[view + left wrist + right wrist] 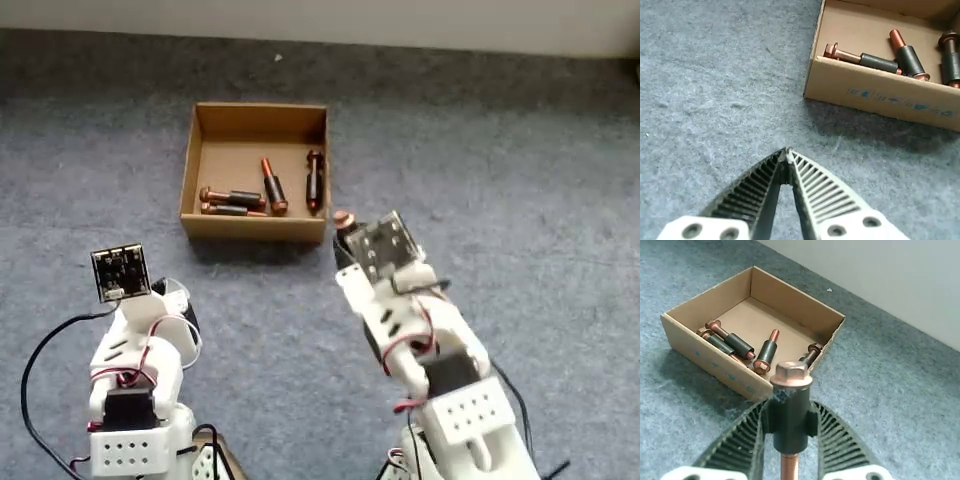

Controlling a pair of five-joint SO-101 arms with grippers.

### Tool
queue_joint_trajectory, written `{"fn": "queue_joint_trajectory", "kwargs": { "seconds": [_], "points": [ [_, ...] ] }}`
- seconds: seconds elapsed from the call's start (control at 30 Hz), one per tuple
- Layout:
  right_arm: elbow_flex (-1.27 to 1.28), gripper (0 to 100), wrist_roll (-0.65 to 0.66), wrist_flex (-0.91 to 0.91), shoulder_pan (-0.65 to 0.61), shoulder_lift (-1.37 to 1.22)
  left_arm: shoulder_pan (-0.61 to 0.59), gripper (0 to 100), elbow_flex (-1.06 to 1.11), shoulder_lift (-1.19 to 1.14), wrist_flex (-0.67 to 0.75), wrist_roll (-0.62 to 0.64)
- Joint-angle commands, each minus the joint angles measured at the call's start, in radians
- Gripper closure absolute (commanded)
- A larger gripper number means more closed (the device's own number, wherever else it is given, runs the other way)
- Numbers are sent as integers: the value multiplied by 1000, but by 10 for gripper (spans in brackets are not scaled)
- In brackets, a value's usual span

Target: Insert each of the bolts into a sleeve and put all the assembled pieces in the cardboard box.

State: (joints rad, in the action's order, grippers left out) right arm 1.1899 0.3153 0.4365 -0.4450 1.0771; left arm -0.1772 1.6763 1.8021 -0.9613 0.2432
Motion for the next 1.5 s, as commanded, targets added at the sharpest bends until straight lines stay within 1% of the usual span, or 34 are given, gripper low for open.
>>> {"fn": "queue_joint_trajectory", "kwargs": {
  "seconds": [0.0,0.13,0.27,0.4,0.53,0.6,0.63,0.73,0.87,0.93,1.1,1.3,1.47],
  "points": [
    [-196,993,9,-136,8,-277,13,990,19,5,-17,-9],
    [-351,993,9,-251,8,-538,13,990,19,5,-17,-9],
    [-496,993,9,-297,-13,-739,13,990,19,5,-17,-9],
    [-642,993,9,-332,-27,-908,13,990,19,5,-17,-9],
    [-745,992,9,-367,-30,-1012,13,990,19,7,-17,-9],
    [-776,990,2,-381,-39,-1036,13,990,19,7,-17,-9],
    [-786,989,-23,-381,-45,-1046,13,990,19,7,-17,-9],
    [-792,974,-152,-381,-54,-1069,13,990,19,7,-17,-9],
    [-792,858,-261,-381,-53,-1099,13,989,19,8,-17,-9],
    [-791,832,-276,-378,-53,-1110,13,989,19,8,-17,-9],
    [-783,867,-273,-374,-50,-1136,13,989,19,8,-17,-9],
    [-690,991,-273,-374,-56,-1106,13,988,19,8,-17,-9],
    [-544,991,-272,-374,-53,-957,13,987,19,8,-17,-9]
  ]
}}
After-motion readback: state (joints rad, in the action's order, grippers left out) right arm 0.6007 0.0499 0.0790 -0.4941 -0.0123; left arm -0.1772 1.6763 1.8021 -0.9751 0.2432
